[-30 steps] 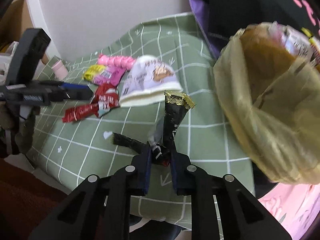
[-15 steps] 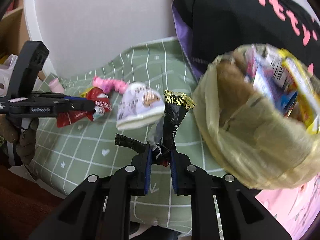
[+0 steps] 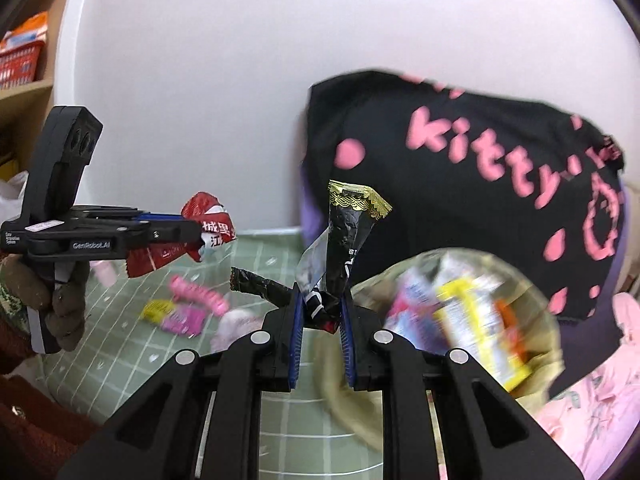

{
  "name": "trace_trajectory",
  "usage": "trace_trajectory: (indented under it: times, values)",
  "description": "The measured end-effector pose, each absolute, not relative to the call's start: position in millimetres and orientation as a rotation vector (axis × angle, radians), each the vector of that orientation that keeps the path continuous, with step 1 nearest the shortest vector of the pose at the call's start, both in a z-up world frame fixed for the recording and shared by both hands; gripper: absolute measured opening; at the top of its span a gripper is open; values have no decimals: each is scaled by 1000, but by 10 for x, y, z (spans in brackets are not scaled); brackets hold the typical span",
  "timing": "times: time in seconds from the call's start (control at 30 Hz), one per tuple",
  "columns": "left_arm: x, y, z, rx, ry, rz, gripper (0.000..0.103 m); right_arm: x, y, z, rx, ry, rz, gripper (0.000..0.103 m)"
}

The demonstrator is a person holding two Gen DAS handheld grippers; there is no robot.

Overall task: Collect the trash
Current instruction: 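Carry the black and red wrappers over the yellow bin with both tools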

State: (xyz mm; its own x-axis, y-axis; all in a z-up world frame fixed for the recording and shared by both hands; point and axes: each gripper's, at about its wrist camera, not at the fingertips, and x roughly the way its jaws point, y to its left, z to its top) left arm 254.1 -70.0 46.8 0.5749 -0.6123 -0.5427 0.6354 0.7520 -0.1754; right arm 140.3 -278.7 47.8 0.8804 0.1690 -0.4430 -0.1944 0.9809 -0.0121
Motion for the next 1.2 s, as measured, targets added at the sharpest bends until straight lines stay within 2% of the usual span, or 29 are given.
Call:
trace_trajectory:
  times: [0.2, 0.37, 0.57, 0.77, 1.2]
  values:
    - [2594, -1164, 681, 0, 595, -886, 27, 1197, -3343, 728, -51, 394, 35, 16]
    - [2599, -1663, 671, -9, 622, -1035, 27, 1059, -3859, 747, -12, 420, -92, 17]
    - [2731, -2362, 402, 33, 724, -1133, 27, 1150, -4097, 496, 16, 512, -95, 17]
    - [3004, -2975, -132, 176, 871, -1022, 27, 1425, -4284, 241, 18, 591, -77, 16]
    - [3231, -2821, -453, 212, 928, -888, 24, 2252, -4161, -237, -104, 780, 108, 16]
